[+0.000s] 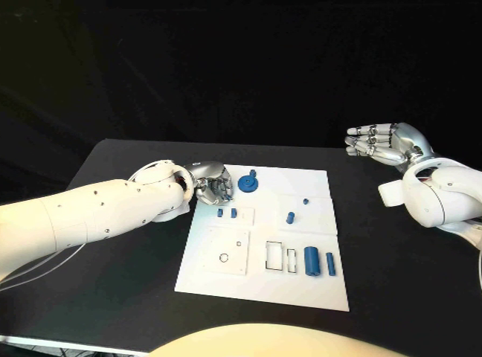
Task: Assemble the parts on the task board
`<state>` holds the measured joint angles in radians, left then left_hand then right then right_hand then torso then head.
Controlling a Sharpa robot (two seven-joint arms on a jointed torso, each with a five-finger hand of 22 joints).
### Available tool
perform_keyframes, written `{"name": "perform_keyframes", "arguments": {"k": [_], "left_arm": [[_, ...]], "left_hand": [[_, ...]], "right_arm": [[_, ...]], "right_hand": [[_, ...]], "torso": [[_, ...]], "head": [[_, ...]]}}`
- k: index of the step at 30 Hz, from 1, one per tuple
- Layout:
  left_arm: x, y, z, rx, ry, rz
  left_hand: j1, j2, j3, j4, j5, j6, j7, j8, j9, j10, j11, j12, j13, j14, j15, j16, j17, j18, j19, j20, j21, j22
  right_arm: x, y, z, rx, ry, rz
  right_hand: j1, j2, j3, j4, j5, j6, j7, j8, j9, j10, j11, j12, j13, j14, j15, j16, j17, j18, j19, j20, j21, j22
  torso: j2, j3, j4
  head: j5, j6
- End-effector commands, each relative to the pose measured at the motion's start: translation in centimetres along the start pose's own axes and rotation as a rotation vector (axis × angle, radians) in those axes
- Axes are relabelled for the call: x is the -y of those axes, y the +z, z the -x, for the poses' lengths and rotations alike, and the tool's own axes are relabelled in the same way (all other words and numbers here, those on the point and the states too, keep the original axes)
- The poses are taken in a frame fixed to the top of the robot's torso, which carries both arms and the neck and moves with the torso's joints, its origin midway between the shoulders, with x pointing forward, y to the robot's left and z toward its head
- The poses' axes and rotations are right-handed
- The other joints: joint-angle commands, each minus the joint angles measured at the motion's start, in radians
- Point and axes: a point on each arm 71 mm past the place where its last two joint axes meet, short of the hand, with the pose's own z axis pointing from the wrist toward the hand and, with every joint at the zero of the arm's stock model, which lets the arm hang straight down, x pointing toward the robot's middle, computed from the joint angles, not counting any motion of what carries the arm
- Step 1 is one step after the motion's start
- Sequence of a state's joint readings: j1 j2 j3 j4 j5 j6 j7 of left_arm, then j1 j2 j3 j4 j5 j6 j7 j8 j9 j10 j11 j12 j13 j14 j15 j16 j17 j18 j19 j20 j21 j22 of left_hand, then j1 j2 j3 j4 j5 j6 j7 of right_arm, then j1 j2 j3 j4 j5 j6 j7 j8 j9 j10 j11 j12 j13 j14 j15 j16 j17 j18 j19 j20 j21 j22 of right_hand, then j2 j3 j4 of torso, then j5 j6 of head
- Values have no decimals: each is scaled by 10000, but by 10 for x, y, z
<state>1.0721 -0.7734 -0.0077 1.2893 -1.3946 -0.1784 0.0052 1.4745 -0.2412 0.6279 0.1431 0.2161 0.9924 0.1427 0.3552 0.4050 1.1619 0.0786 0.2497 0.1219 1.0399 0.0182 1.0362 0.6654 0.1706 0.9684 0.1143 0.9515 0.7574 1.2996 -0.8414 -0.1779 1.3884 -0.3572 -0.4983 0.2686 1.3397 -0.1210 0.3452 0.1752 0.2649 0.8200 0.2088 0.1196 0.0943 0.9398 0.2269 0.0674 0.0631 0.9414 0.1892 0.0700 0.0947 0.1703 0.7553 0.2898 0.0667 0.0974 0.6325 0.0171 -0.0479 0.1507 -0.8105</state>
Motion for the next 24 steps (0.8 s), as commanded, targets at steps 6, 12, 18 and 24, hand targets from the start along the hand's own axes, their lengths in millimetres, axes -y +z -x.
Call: {"name": "perform_keyframes", "arguments": {"k": [6,12,18,24], "left_arm": [[6,1,0,18,-203,-343],[6,1,0,78,-268,-372],[7,1,0,90,-317,-421],[8,1,0,114,-358,-474]], "left_hand": [[11,27,-6,-68,66,76,-2,38,15,87,33,-88,13,-2,-26,-42,16,146,11,-30,47,19],[11,27,-6,-68,66,76,-2,38,15,87,33,-88,13,-2,-26,-42,16,146,11,-30,47,19],[10,26,-7,-70,66,74,1,33,16,94,34,-96,15,-2,-27,-43,20,146,10,-31,49,20],[11,27,-6,-73,66,73,4,29,17,104,34,-103,18,-3,-26,-44,24,145,9,-32,51,22]], "right_arm": [[-1,0,-1,-127,-5,161],[-1,0,-1,-126,-6,158],[-1,0,-1,-126,-7,158],[-1,0,-1,-124,-8,156]], "right_hand": [[-48,22,-60,-14,-26,32,760,-65,-9,26,-3,-30,-2,72,20,-43,-12,-37,-81,-2,46,-10],[-48,22,-60,-14,-26,32,760,-65,-9,26,-3,-30,-2,72,20,-43,-12,-37,-81,-2,46,-10],[-48,22,-60,-14,-26,32,760,-65,-9,26,-3,-30,-2,72,20,-43,-12,-37,-81,-2,46,-10],[-48,22,-60,-14,-26,32,760,-65,-9,26,-3,-30,-2,72,20,-43,-12,-37,-81,-2,46,-10]], "torso": [[-1,2,0],[1,-1,0],[0,1,0],[-2,2,2]], "head": [[-4,10],[-3,15],[-2,12],[-5,13]]}}
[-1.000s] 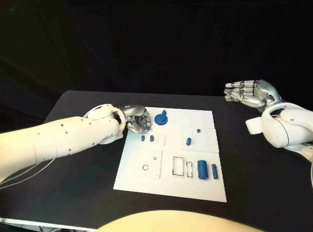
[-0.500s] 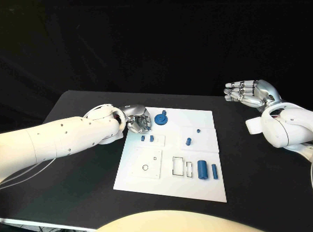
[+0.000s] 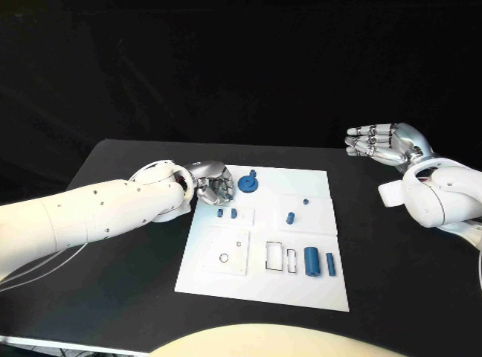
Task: Assemble the parts on the task board
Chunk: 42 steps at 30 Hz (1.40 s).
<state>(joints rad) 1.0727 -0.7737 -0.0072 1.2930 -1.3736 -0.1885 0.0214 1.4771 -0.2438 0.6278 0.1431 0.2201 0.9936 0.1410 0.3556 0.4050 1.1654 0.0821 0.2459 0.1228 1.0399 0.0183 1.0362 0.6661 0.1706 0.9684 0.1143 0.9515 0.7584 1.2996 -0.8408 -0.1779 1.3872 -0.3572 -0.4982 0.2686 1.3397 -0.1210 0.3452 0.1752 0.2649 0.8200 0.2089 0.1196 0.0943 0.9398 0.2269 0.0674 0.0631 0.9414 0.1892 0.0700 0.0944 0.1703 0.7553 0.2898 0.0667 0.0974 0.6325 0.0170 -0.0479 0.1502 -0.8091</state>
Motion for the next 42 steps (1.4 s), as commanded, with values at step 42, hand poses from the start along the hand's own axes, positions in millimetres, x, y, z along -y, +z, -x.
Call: {"name": "perform_keyframes", "arguments": {"k": [42], "left_arm": [[9,2,-3,-210,48,-365]], "left_hand": [[-74,54,-65,-77,15,118,6,-15,43,282,-36,-114,91,11,-36,4,147,140,-30,-29,59,30]], "right_arm": [[-1,0,-1,-116,-5,137]], "right_hand": [[-45,22,-61,-20,-25,19,762,-75,-16,19,-1,-31,-2,63,23,-45,-23,-40,-89,-2,46,-26]], "torso": [[2,13,-10]], "head": [[-10,-29]]}}
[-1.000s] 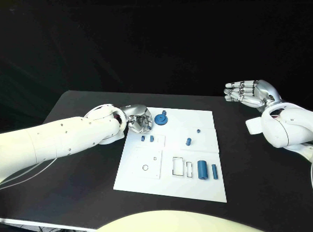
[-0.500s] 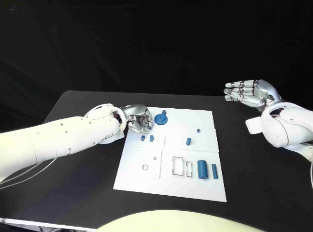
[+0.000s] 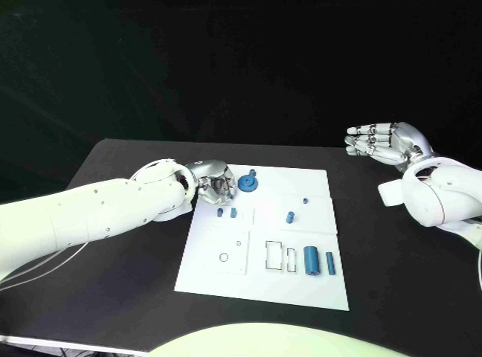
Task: Assemble the parts on the task board
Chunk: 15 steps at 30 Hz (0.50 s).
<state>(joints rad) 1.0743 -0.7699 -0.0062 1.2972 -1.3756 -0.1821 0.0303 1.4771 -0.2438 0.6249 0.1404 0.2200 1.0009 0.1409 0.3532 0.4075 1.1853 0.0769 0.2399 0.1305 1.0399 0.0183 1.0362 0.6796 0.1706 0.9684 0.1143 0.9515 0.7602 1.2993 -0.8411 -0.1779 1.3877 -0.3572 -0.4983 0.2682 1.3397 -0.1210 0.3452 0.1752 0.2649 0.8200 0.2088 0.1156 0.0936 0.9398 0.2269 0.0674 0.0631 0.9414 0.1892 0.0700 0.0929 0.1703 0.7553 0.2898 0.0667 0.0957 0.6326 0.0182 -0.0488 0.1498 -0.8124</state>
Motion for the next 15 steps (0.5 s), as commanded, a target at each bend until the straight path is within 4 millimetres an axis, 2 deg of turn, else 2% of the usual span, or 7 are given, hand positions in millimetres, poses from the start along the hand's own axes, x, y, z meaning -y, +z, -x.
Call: {"name": "perform_keyframes", "arguments": {"k": [1,15], "left_arm": [[4,1,-3,-149,39,-192],[6,1,-4,-290,51,-199]], "left_hand": [[-76,55,-39,-51,15,46,5,5,17,95,14,-53,19,24,-38,19,36,141,-31,-30,60,12],[-120,36,-93,-49,12,80,-20,-21,22,182,-13,-39,87,81,-50,113,188,140,-38,-32,59,15]], "right_arm": [[-1,0,-1,-113,-7,143],[-1,-1,-1,-115,-4,142]], "right_hand": [[-45,22,-61,-20,-25,19,762,-35,-9,19,-1,-31,-2,63,23,-45,-8,-40,-89,-2,46,-9],[-45,22,-61,-20,-25,19,762,-35,-9,19,-1,-31,-2,63,23,-45,-8,-40,-89,-2,46,-9]], "torso": [[1,1,-1],[0,-7,1]], "head": [[-5,5],[-34,2]]}}
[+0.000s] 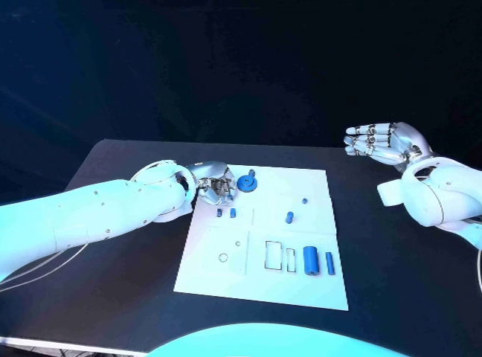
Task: Assemble the parts on the task board
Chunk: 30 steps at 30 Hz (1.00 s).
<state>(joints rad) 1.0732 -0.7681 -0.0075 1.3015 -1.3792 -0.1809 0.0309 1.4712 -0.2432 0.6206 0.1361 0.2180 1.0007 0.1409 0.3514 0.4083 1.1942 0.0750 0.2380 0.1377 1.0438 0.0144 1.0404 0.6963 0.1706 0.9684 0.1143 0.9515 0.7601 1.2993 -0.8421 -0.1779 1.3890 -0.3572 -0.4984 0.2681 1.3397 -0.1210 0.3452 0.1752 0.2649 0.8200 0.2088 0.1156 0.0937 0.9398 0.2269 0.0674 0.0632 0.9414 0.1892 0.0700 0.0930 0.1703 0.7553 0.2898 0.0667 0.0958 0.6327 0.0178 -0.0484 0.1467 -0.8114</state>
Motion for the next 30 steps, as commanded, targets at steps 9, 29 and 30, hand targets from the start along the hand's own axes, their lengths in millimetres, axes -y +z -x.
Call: {"name": "perform_keyframes", "arguments": {"k": [9,29,30], "left_arm": [[2,0,-3,-347,75,-82],[2,3,-5,-572,170,85],[2,3,-5,-590,178,98]], "left_hand": [[-90,37,-126,-24,25,151,-66,-36,23,227,-54,65,157,100,-47,199,227,143,-46,-47,54,18],[-161,85,-261,-2,-3,139,-97,-175,-20,154,-86,221,438,87,-68,297,391,138,-48,-63,5,-8],[-156,91,-260,-5,0,142,-97,-177,-21,149,-87,224,445,81,-68,294,389,138,-48,-63,4,-9]], "right_arm": [[-1,0,-1,-110,-7,144],[-1,0,-1,-107,-10,149],[-1,0,-1,-106,-10,149]], "right_hand": [[-45,22,-61,-20,-25,19,762,-35,-10,19,-1,-31,-2,63,23,-45,-9,-40,-89,-2,46,-10],[-45,22,-61,-20,-25,19,762,-35,-10,19,-1,-31,-2,63,23,-45,-9,-40,-89,-2,46,-10],[-45,22,-61,-21,-25,18,762,-36,-10,18,-1,-31,-2,62,23,-45,-10,-40,-89,-2,46,-11]], "torso": [[1,-2,4],[-2,-3,1],[-3,-4,3]], "head": [[-9,-16],[-30,-4],[-29,1]]}}
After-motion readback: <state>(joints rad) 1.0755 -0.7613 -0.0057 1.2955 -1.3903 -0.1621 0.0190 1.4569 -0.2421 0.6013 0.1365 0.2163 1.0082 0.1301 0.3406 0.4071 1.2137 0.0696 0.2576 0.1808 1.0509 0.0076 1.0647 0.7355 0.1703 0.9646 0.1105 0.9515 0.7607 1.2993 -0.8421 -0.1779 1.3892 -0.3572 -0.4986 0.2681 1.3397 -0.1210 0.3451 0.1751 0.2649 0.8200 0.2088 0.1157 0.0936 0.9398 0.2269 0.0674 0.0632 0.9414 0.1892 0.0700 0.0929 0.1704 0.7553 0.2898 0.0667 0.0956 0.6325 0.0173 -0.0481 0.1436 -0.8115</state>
